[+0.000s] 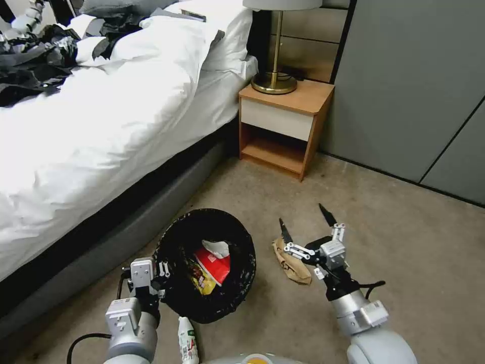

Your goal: Pick up the trash bin, then pick up the garbage from the floor and place it into the trash bin.

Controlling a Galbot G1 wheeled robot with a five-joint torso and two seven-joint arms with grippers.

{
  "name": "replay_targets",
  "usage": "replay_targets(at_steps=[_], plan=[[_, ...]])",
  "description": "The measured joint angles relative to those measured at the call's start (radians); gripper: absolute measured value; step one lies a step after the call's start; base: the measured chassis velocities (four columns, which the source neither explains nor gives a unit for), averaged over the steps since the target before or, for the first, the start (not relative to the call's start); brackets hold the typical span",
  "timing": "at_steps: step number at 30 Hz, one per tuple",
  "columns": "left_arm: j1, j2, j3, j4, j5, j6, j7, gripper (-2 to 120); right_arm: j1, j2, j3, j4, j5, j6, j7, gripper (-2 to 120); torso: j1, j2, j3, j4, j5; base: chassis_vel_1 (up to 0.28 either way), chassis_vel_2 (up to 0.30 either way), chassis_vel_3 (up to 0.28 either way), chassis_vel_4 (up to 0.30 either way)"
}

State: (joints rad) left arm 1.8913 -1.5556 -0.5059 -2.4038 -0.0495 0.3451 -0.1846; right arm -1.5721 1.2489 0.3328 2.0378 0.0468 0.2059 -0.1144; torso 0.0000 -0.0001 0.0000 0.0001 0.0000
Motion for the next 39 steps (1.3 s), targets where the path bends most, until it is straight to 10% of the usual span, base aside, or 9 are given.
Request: replay_targets(at_steps=[15, 39], plan=[[0.005, -0.008, 0.006, -0.002, 0.020, 0.000, 0.000, 1, 0.316, 0.010, -0.138, -0.473, 0.000, -0.239, -0.065, 100, 0.000, 0.000, 0.000, -0.0001, 0.0001, 0.000, 0.000, 0.000, 0.000], [0.015, -0.013, 0.014, -0.016, 0.036, 0.000, 0.000, 1, 0.573, 0.082, -0.089, -1.076, -0.017, -0.135, -0.101, 91, 0.000, 0.000, 0.000, 0.0000, 0.0001, 0.000, 0.000, 0.000, 0.000]])
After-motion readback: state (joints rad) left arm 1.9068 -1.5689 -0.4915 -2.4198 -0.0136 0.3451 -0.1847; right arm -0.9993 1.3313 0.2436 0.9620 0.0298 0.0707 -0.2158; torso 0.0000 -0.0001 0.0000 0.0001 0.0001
